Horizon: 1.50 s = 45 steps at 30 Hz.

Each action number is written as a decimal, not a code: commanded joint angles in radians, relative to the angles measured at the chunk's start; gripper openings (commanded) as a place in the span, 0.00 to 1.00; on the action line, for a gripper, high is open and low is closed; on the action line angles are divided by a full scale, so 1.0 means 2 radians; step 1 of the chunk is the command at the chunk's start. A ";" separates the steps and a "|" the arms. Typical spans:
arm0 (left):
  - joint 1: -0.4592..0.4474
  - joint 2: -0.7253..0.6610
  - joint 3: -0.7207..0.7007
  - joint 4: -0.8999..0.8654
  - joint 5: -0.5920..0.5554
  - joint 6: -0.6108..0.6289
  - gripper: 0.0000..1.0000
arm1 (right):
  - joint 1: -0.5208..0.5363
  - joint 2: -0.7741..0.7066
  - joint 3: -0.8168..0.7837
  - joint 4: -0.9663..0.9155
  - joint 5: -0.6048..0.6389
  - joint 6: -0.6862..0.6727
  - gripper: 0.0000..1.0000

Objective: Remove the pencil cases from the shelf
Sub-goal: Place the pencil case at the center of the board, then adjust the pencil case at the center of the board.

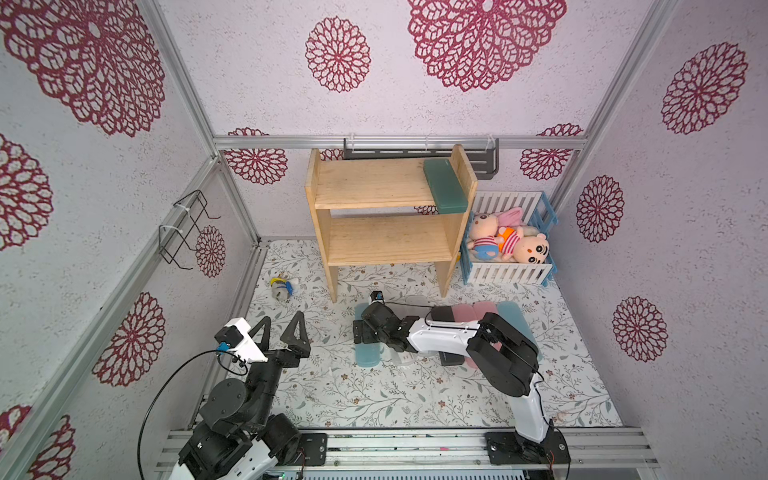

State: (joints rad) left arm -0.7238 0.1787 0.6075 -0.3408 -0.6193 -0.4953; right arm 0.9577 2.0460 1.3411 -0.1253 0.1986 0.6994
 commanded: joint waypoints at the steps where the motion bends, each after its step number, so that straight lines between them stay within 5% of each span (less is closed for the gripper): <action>1: -0.001 0.018 0.015 0.003 -0.009 -0.006 0.97 | 0.016 -0.048 0.002 0.055 0.012 -0.022 0.99; 7: -0.001 0.034 0.048 -0.034 -0.052 -0.038 0.97 | 0.027 0.004 0.076 0.092 -0.067 -0.023 0.99; 15: -0.001 0.043 0.053 -0.060 -0.096 -0.055 0.97 | 0.027 0.078 0.151 0.067 -0.087 -0.003 0.99; 34: -0.002 0.060 0.056 -0.040 -0.073 -0.054 0.97 | 0.006 0.057 0.062 0.077 -0.046 -0.002 0.99; 45: -0.001 0.138 0.078 0.039 0.007 -0.073 0.97 | 0.006 -0.021 0.012 0.122 -0.029 -0.003 0.99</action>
State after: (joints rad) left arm -0.7238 0.4240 0.7334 -0.3470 -0.6792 -0.6228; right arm 0.9745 2.1078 1.3811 0.0723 0.0925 0.6846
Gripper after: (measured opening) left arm 0.973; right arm 0.989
